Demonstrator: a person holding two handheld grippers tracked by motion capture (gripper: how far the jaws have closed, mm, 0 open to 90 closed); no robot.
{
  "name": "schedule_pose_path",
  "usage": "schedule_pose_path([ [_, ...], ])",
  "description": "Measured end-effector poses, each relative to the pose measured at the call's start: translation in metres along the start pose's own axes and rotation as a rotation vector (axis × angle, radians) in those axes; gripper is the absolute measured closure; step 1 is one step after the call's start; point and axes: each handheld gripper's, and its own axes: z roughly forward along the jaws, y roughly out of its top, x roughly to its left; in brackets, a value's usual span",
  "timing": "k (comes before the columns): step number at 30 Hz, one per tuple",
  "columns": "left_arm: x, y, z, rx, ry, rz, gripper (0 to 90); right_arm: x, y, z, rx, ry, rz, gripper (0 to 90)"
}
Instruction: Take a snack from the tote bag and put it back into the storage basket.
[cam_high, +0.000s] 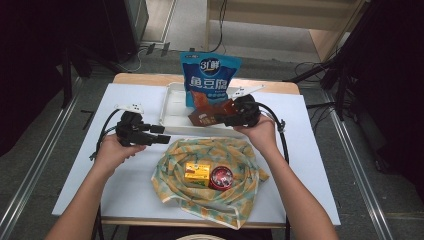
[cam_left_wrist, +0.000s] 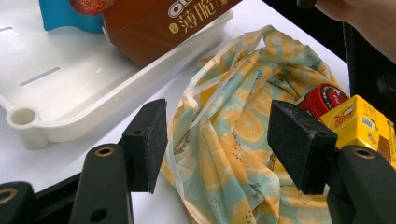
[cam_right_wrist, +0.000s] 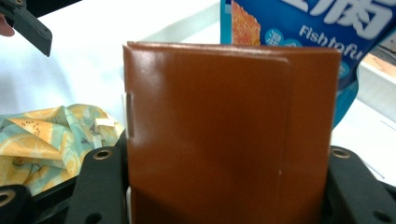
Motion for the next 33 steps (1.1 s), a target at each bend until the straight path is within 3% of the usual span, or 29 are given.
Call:
schedule_pose_path([
  [10,0.0,0.0,0.0,0.0,0.001,0.002,38.4,-0.003,-0.013,0.003,-0.029,0.012,-0.021,44.3],
  [18,0.0,0.0,0.0,0.0,-0.003,0.002,38.4,-0.004,-0.019,0.011,0.007,0.021,-0.001,44.4],
  [27,0.0,0.0,0.001,0.002,-0.003,0.003,38.4,-0.001,-0.017,0.023,-0.002,0.033,-0.019,44.1],
  [33,0.0,0.0,0.001,0.003,-0.004,0.005,38.4,-0.001,-0.017,0.033,-0.012,0.047,-0.004,43.8],
])
